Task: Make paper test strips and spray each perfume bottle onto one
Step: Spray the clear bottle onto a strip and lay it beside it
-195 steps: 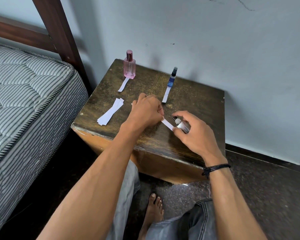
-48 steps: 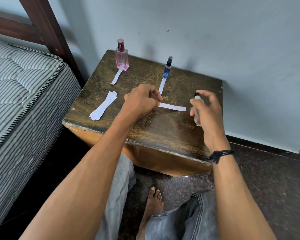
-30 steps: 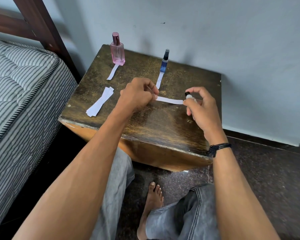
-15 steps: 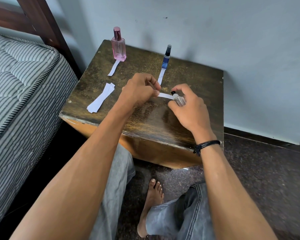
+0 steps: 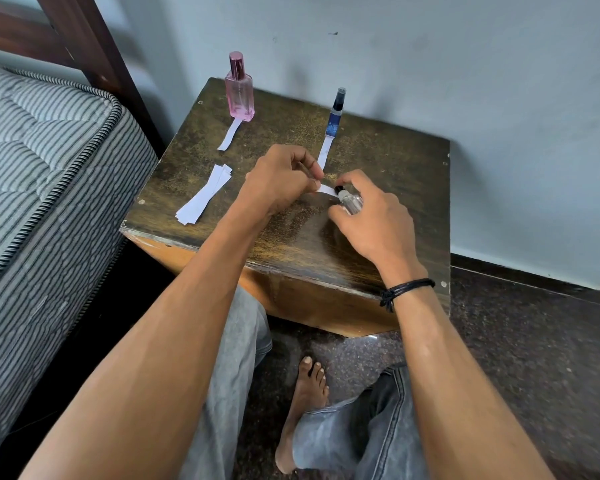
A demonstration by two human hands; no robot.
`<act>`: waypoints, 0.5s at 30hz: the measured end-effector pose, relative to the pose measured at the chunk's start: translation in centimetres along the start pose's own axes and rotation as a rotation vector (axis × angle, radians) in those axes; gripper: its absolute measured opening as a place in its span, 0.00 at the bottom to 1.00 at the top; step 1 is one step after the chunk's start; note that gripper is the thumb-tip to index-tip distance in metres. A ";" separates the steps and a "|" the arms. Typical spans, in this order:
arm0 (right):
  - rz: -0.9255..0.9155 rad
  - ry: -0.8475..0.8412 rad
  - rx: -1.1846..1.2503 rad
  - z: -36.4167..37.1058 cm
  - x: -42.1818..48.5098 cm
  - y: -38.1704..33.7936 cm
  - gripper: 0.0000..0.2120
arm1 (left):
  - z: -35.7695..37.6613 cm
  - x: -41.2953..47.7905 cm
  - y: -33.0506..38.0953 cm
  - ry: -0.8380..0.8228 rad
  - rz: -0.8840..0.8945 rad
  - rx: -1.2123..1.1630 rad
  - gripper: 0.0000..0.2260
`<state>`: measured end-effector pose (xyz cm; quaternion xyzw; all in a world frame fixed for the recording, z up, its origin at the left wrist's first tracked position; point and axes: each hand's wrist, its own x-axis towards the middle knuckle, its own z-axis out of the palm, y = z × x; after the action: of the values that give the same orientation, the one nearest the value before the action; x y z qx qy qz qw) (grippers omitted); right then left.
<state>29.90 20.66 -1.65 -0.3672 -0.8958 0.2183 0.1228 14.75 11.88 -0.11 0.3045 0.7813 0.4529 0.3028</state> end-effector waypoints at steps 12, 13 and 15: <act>0.056 0.049 -0.075 -0.3 -0.2 0.3 0.15 | -0.1 0.0 -0.1 0.016 -0.015 -0.004 0.09; 0.053 0.046 -0.070 -0.3 -0.2 0.2 0.15 | -0.1 0.0 -0.1 0.012 -0.012 -0.004 0.10; 0.048 0.043 -0.051 -0.2 -0.2 0.1 0.15 | -0.1 -0.1 -0.1 0.004 -0.009 -0.007 0.09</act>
<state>30.18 20.61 -1.50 -0.3963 -0.8891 0.1902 0.1272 14.71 11.77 -0.16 0.2991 0.7817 0.4548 0.3045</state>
